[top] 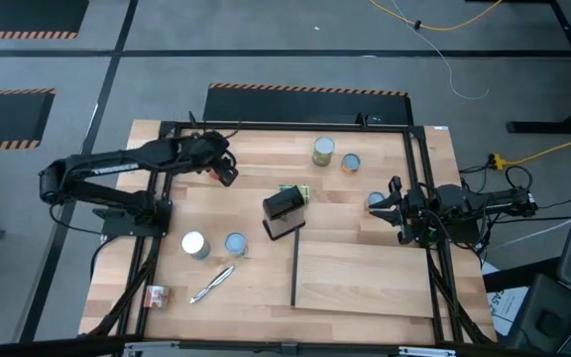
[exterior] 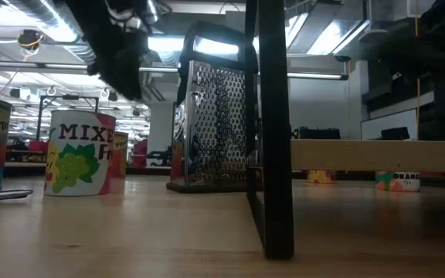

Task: Pick and place cans onto a shelf
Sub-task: Put the large canned pineapple on the shelf

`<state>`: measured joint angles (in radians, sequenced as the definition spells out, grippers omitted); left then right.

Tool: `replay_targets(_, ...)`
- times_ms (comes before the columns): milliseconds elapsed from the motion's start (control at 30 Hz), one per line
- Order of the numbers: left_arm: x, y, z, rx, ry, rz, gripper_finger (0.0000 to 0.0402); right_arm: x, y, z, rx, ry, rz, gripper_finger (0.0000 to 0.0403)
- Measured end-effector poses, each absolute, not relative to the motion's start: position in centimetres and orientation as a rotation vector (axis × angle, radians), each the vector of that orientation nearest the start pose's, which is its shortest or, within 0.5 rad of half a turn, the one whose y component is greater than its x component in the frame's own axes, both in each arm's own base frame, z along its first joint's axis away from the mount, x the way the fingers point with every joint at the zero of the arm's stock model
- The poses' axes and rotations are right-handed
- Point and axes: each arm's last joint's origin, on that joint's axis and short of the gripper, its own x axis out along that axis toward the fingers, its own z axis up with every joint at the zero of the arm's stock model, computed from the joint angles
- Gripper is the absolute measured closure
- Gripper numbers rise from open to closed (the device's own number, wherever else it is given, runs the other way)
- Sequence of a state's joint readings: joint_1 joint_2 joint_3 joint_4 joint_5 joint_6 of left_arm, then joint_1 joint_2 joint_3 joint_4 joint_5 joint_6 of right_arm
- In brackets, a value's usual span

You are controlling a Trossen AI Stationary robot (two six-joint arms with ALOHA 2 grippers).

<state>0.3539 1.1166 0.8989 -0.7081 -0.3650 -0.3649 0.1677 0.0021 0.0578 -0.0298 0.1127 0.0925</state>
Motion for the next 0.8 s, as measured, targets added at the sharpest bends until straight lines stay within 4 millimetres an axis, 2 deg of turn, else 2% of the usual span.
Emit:
replay_targets(167,19.8,8.9,25.6,-0.321,0.945,0.858,0.0244,9.3,1.2,18.0,0.074,-0.022,0.056,0.0324)
replay_targets(800,21.7,9.8,22.0,-0.285,1.128,0.933,0.0244,9.3,1.2,17.9,0.068,-0.015,0.055,0.0324)
